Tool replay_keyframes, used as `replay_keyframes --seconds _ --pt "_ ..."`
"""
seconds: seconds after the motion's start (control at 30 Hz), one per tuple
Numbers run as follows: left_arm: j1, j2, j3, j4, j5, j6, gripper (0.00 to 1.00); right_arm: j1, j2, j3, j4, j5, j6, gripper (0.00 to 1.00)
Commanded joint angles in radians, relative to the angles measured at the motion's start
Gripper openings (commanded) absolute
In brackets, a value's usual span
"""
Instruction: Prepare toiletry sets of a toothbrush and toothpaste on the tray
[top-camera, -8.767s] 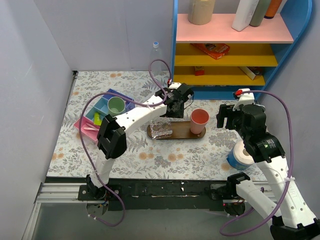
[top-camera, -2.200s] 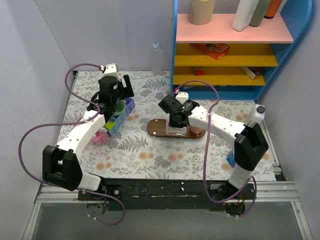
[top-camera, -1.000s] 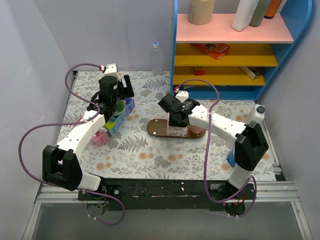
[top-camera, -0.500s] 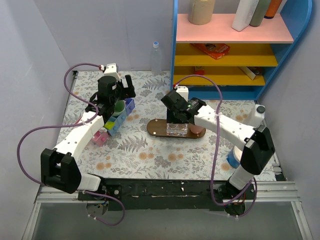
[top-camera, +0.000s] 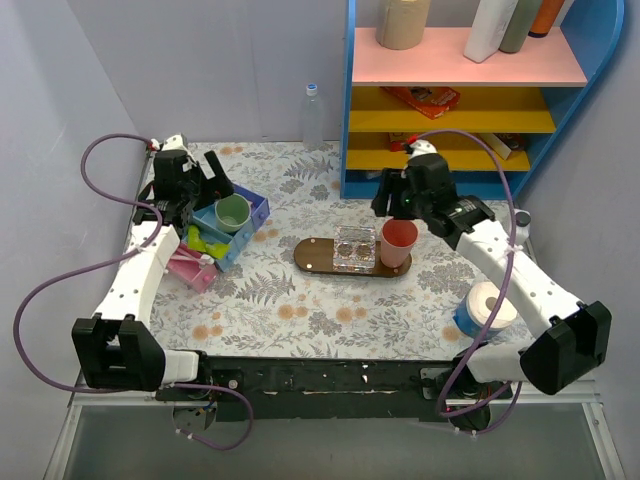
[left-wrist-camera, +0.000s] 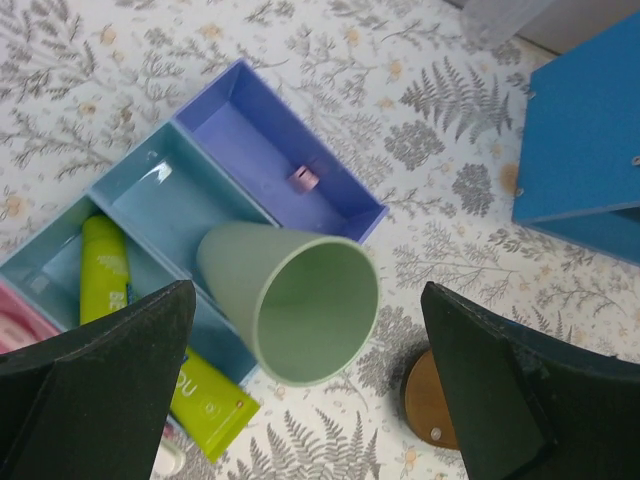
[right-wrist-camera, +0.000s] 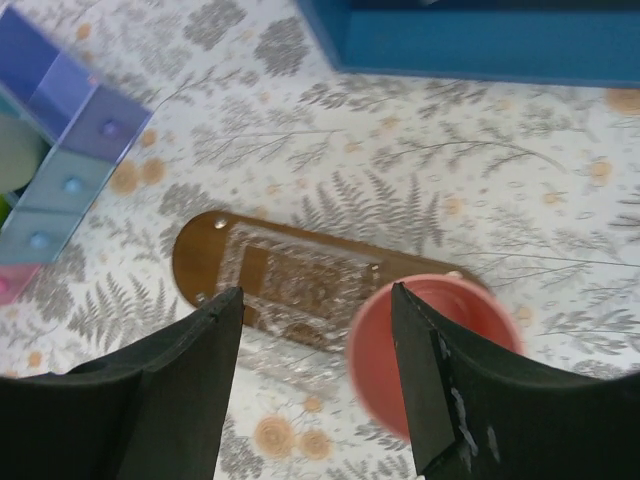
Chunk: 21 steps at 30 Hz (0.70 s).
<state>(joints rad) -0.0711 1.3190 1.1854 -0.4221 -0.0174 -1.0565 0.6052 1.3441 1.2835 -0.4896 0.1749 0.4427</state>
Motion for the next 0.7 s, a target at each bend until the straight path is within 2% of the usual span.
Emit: replay_keyframes --seconds 0.0,0.07,0.2,0.33,0.47,0.67 --pt "0.007 -0.084 0.006 -0.154 -0.055 -0.008 0.98 -0.126 -0.098 -0.072 0.137 -0.159 -0.074 0.67" --pt "0.008 -0.09 0.003 -0.175 -0.113 0.004 0.98 -0.162 -0.131 -0.09 0.131 -0.161 -0.102 0.67" --pt "0.01 -0.066 -0.009 -0.213 -0.144 0.029 0.98 -0.199 -0.187 -0.13 0.125 -0.157 -0.127 0.67" --pt "0.01 -0.037 -0.02 -0.224 -0.162 0.042 0.9 -0.202 -0.244 -0.156 0.102 -0.115 -0.151 0.66" --pt "0.01 -0.026 -0.027 -0.208 -0.142 0.053 0.77 -0.202 -0.313 -0.167 0.079 -0.055 -0.182 0.66" --pt "-0.025 0.028 -0.02 -0.211 -0.165 0.053 0.68 -0.202 -0.364 -0.182 0.069 -0.043 -0.202 0.65"
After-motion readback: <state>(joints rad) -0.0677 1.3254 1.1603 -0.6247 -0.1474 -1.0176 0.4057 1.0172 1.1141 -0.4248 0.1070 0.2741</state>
